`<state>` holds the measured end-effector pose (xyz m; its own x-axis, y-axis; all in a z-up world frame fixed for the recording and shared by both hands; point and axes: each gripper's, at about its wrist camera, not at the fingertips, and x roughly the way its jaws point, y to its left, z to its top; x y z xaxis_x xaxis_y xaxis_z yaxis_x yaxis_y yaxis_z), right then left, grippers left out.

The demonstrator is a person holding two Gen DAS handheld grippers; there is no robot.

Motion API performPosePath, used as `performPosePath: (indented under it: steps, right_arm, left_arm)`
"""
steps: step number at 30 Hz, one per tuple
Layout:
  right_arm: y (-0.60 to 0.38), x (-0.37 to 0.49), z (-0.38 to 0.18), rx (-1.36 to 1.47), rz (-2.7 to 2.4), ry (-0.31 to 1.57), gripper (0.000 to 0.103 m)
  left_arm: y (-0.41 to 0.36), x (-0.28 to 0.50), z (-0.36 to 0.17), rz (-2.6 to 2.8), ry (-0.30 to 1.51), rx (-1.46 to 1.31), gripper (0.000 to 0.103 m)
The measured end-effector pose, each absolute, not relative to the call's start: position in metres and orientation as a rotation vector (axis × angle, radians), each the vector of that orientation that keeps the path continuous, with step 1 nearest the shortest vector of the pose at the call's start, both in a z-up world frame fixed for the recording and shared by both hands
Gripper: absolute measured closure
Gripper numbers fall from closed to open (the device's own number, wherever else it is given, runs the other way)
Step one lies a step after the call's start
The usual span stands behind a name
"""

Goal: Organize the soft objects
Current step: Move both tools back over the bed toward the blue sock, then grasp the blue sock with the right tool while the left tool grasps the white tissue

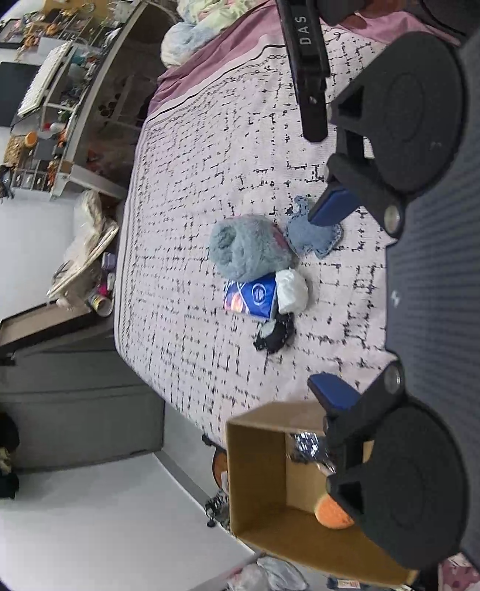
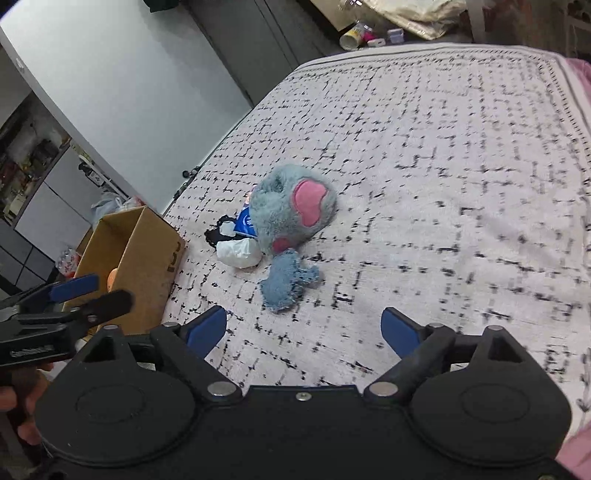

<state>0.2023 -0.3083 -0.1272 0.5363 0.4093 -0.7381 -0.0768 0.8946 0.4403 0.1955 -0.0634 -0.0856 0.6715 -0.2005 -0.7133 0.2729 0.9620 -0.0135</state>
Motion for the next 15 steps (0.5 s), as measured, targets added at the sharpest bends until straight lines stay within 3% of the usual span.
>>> performPosePath:
  steps: [3,7,15]
  right_arm:
    - [-0.303,0.214,-0.138,0.394,0.298,0.989,0.014]
    - [-0.298,0.231,-0.153,0.429,0.305,1.035,0.030]
    - [-0.283,0.259,-0.179,0.417,0.313,1.107,0.036]
  left_arm:
    - [-0.069,0.210,-0.097,-0.280,0.816,0.099,0.029]
    - [-0.075,0.233,-0.115,-0.283,0.866,0.078,0.040]
    - [-0.088,0.265,-0.140,-0.287,0.907,0.078,0.041]
